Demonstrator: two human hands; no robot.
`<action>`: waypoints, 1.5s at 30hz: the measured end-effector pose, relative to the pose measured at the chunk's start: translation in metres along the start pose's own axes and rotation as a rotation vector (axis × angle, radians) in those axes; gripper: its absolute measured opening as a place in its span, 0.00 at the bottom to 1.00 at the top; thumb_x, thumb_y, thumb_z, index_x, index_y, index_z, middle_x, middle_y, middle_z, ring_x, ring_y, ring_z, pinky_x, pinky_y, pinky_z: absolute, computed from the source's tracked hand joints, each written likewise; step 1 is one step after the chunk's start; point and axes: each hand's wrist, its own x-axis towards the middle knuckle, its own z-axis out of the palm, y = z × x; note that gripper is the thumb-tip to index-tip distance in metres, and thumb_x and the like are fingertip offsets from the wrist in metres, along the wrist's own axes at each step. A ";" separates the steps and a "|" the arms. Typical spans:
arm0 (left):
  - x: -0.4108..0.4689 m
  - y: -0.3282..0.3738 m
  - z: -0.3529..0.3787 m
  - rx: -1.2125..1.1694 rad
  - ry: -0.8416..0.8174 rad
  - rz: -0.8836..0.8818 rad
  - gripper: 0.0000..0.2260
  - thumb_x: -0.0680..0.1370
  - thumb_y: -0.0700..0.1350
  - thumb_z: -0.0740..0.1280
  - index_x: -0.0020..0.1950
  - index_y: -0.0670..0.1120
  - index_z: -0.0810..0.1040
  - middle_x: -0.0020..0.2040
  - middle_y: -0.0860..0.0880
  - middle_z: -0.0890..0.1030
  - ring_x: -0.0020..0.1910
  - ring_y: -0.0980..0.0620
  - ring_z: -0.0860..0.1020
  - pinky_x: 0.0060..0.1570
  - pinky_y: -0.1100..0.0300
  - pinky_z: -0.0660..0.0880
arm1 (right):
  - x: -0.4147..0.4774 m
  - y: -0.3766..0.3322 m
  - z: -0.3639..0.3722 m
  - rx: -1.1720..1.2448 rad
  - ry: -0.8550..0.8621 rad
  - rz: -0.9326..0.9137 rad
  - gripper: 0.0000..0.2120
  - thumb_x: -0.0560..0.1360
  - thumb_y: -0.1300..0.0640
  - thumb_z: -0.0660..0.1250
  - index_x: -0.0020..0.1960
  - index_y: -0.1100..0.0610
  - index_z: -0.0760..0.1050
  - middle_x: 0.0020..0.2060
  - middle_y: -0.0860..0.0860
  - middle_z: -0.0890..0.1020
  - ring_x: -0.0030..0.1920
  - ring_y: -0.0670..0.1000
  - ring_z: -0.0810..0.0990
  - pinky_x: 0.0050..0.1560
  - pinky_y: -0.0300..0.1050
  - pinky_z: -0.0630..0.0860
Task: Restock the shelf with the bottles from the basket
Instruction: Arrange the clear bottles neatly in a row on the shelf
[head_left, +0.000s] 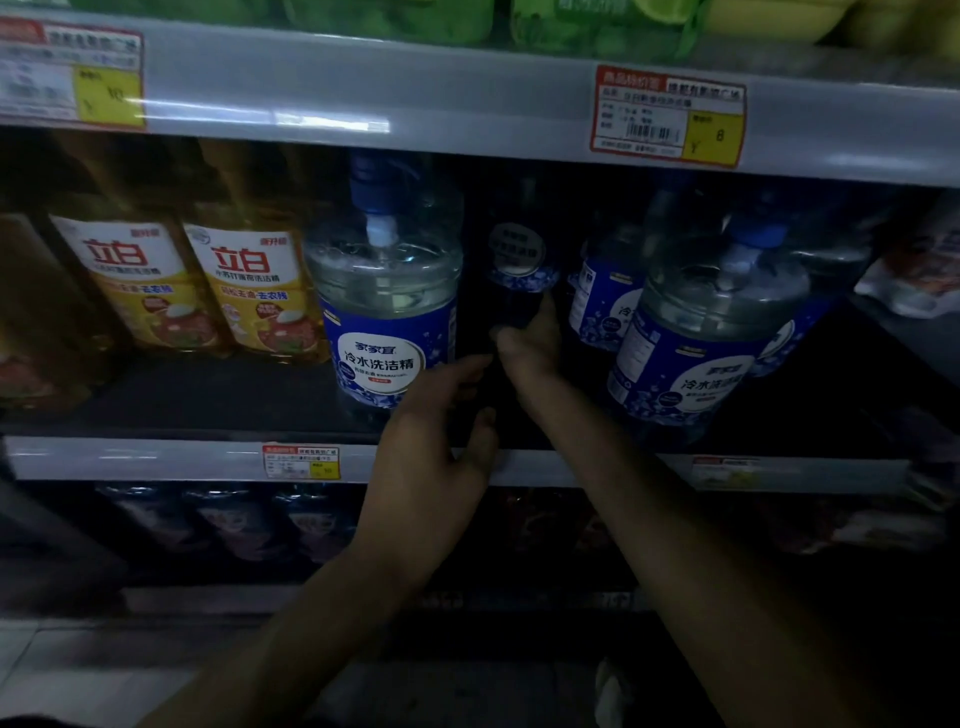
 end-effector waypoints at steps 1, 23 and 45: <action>0.000 0.000 0.000 -0.002 0.001 -0.003 0.20 0.81 0.38 0.68 0.73 0.50 0.75 0.62 0.60 0.79 0.64 0.64 0.76 0.61 0.73 0.72 | 0.002 -0.001 0.000 -0.001 -0.003 0.011 0.45 0.73 0.70 0.67 0.83 0.50 0.52 0.74 0.55 0.71 0.71 0.57 0.72 0.70 0.56 0.73; 0.005 -0.007 0.002 0.029 0.001 -0.028 0.21 0.80 0.38 0.68 0.71 0.53 0.76 0.62 0.62 0.78 0.64 0.64 0.76 0.60 0.71 0.73 | 0.020 0.012 0.007 -0.422 -0.046 -0.119 0.47 0.73 0.61 0.72 0.83 0.52 0.48 0.79 0.56 0.62 0.75 0.60 0.68 0.70 0.56 0.73; 0.002 -0.013 -0.001 0.020 -0.026 -0.009 0.21 0.80 0.37 0.69 0.71 0.52 0.77 0.62 0.62 0.78 0.64 0.62 0.76 0.61 0.71 0.72 | -0.010 0.015 0.000 -1.101 -0.239 -0.363 0.55 0.74 0.42 0.72 0.82 0.55 0.36 0.80 0.60 0.34 0.81 0.60 0.35 0.79 0.63 0.38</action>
